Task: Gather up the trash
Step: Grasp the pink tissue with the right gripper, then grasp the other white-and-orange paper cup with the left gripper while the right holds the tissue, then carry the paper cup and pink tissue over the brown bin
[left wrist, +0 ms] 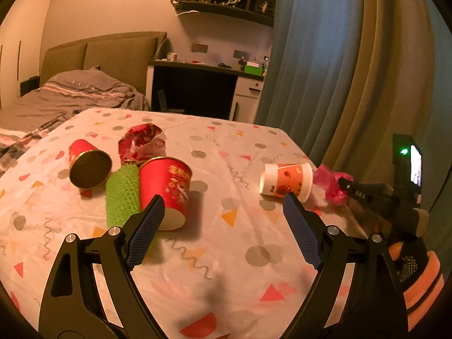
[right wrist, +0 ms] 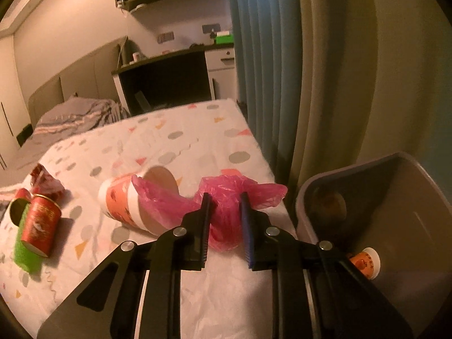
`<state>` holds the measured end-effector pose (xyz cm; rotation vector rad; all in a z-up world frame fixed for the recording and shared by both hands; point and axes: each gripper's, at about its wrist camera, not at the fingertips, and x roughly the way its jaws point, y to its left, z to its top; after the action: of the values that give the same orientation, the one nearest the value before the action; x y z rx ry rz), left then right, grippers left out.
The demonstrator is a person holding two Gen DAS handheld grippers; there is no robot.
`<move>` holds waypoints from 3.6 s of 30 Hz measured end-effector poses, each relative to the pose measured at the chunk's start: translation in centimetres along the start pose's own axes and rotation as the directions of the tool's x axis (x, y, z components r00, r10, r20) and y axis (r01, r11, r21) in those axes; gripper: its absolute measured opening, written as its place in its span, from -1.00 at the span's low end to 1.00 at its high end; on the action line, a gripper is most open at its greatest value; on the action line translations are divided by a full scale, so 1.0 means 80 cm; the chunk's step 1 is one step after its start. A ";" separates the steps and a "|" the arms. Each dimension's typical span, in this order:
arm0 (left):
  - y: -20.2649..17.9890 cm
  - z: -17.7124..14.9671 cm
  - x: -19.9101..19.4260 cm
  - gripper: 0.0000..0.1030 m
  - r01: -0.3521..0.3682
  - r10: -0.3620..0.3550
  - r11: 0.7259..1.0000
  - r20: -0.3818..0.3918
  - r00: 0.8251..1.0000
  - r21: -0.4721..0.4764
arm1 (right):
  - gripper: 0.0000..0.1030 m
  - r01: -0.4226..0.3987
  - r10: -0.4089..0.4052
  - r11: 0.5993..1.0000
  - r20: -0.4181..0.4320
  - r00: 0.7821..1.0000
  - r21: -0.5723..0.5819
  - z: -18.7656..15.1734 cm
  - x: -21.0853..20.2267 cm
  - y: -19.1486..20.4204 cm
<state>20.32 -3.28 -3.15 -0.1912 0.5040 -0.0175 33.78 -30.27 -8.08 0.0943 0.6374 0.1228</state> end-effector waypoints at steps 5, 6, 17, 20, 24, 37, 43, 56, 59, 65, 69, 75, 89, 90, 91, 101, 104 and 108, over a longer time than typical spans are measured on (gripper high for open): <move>-0.016 -0.003 0.008 0.73 0.035 -0.035 0.999 -0.013 0.999 0.019 | -0.60 -0.031 0.029 0.999 0.041 0.999 0.034 0.000 -0.027 -0.011; -0.020 -0.003 0.010 0.76 0.039 -0.039 0.999 -0.015 0.999 0.026 | -0.59 -0.036 0.034 0.999 0.051 0.998 0.041 0.000 -0.032 -0.013; -0.081 0.007 0.063 0.88 0.150 -0.150 0.983 -0.016 0.989 0.106 | -0.59 -0.078 0.061 0.991 0.160 0.985 0.104 -0.009 -0.088 -0.039; -0.099 0.013 0.090 0.88 0.165 -0.160 0.978 -0.045 0.986 0.124 | -0.59 -0.084 0.060 0.988 0.175 0.983 0.130 -0.012 -0.093 -0.047; -0.114 0.014 0.123 0.88 0.168 -0.158 0.974 -0.074 0.985 0.153 | -0.59 -0.094 0.068 0.985 0.179 0.982 0.143 -0.015 -0.094 -0.049; -0.116 0.024 0.197 0.88 0.162 -0.134 0.980 -0.219 0.966 0.114 | -0.59 -0.057 0.005 0.977 0.245 0.970 0.206 -0.018 -0.109 -0.067; -0.105 0.025 0.215 0.79 0.188 -0.169 0.981 -0.261 0.950 0.049 | -0.59 -0.057 0.009 0.979 0.234 0.972 0.196 -0.019 -0.104 -0.064; -0.118 0.024 0.195 0.56 0.211 -0.188 0.972 -0.196 0.962 0.104 | -0.60 -0.043 0.001 0.982 0.225 0.974 0.181 -0.014 -0.104 -0.064; -0.124 0.024 0.183 0.56 0.208 -0.183 0.970 -0.181 0.966 0.125 | -0.60 -0.038 -0.004 0.982 0.225 0.974 0.184 -0.012 -0.105 -0.063; -0.138 0.032 0.146 0.56 0.208 -0.187 0.965 -0.133 0.973 0.162 | -0.60 -0.036 -0.011 0.981 0.241 0.971 0.192 -0.011 -0.117 -0.062; -0.150 0.038 0.118 0.56 0.211 -0.194 0.961 -0.105 0.975 0.180 | -0.59 -0.038 -0.014 0.981 0.262 0.965 0.191 -0.013 -0.135 -0.064; -0.175 0.037 0.083 0.56 0.228 -0.216 0.951 -0.079 0.973 0.210 | -0.59 -0.021 -0.040 0.978 0.285 0.958 0.207 -0.018 -0.164 -0.084; -0.263 0.014 0.030 0.56 0.341 -0.338 0.900 -0.059 0.939 0.270 | -0.59 0.073 -0.148 0.963 0.287 0.946 0.258 -0.047 -0.208 -0.159; -0.268 0.011 0.029 0.56 0.349 -0.346 0.897 -0.061 0.936 0.271 | -0.59 0.078 -0.154 0.962 0.283 0.947 0.262 -0.048 -0.207 -0.163; -0.274 0.009 0.028 0.56 0.357 -0.354 0.893 -0.063 0.933 0.274 | -0.59 0.083 -0.160 0.960 0.280 0.947 0.267 -0.050 -0.207 -0.167; -0.317 -0.012 0.044 0.56 0.420 -0.409 0.864 -0.099 0.907 0.279 | -0.59 0.118 -0.188 0.951 0.234 0.954 0.285 -0.060 -0.192 -0.200; -0.325 -0.016 0.050 0.56 0.426 -0.413 0.860 -0.108 0.904 0.281 | -0.59 0.128 -0.196 0.949 0.221 0.955 0.287 -0.060 -0.186 -0.207; -0.333 -0.022 0.059 0.56 0.432 -0.415 0.857 -0.121 0.902 0.282 | -0.58 0.135 -0.197 0.949 0.204 0.959 0.285 -0.060 -0.175 -0.210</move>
<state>24.44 -30.01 -1.94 0.0037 0.5007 -0.5334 21.20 -48.68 -5.81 0.3121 0.4237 -0.1392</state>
